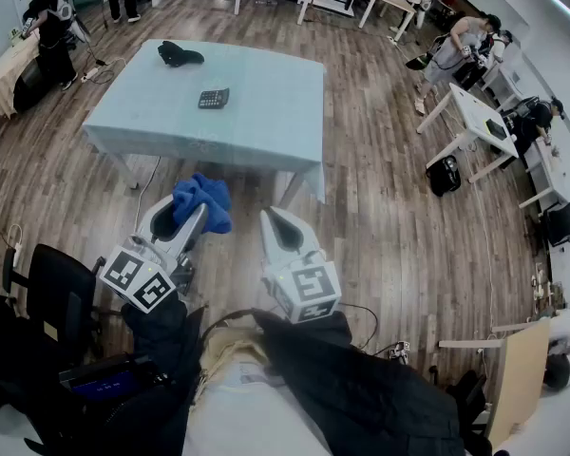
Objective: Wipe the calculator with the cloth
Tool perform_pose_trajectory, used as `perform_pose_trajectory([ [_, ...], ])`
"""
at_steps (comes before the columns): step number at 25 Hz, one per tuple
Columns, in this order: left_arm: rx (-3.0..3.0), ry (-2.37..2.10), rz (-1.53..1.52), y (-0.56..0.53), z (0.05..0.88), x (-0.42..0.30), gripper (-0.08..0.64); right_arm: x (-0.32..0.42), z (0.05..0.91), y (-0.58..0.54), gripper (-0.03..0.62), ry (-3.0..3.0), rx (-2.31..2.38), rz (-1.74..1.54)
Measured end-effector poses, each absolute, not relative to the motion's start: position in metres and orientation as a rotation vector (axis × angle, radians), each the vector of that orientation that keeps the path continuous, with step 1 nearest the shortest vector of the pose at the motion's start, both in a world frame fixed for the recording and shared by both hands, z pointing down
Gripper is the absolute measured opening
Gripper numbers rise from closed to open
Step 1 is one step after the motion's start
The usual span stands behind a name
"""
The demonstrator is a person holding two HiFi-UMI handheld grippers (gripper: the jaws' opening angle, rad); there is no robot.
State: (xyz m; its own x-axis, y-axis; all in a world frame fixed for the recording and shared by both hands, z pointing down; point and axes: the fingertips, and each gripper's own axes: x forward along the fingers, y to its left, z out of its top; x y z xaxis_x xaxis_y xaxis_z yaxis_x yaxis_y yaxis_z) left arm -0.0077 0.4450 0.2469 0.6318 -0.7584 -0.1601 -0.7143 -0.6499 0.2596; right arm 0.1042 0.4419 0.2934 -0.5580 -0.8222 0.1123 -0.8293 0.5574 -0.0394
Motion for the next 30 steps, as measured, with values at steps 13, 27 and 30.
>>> perform_pose_trajectory([
  [13, 2.648, -1.194, -0.368, 0.456, 0.274, -0.039, 0.146, 0.070, 0.315, 0.450, -0.006, -2.665, 1.415, 0.166],
  [27, 2.556, -1.165, -0.354, 0.455, 0.311, -0.090, 0.145, 0.032, 0.352, 0.449, -0.005, -2.583, 1.408, 0.295],
  [30, 2.541, -1.174, -0.353, 0.445, 0.316, -0.091, 0.146, 0.032, 0.357, 0.436, -0.003, -2.579, 1.399, 0.304],
])
